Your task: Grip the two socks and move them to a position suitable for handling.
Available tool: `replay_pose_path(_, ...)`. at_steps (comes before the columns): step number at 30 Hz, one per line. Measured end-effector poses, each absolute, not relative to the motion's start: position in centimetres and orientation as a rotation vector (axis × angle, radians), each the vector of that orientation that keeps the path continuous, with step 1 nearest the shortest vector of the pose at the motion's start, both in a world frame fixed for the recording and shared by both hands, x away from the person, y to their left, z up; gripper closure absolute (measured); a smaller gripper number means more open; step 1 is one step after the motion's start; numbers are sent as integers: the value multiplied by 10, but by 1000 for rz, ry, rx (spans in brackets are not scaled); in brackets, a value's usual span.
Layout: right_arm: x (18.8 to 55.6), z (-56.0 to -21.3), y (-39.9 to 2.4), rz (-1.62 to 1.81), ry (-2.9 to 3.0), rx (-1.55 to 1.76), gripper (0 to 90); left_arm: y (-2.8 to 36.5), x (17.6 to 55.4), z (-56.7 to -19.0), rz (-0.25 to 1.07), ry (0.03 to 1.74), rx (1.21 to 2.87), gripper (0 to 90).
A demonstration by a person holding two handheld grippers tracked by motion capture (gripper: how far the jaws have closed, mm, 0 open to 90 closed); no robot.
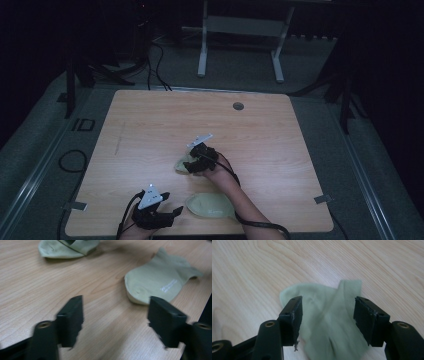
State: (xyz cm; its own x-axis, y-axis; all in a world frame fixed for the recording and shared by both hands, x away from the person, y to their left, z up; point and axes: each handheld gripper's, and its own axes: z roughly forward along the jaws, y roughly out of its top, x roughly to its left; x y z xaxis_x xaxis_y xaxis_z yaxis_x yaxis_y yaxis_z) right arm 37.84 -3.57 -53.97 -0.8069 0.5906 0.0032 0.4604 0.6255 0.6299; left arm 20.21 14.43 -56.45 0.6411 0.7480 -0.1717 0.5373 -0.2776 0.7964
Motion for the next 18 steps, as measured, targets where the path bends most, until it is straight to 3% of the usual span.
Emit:
replay_pose_path(6,381,-550,-19,843,2623,870,381,147,202,-566,308,1018,1956,142)
replay_pose_path(12,375,-553,-14,797,2605,829,361,148,202,-566,330,1025,1961,142)
replay_pose_path(15,372,-554,-18,818,2596,829,418,149,203,-568,318,1040,1955,142)
replay_pose_path(18,368,-554,-21,822,2548,852,540,149,204,-568,323,1041,1962,142)
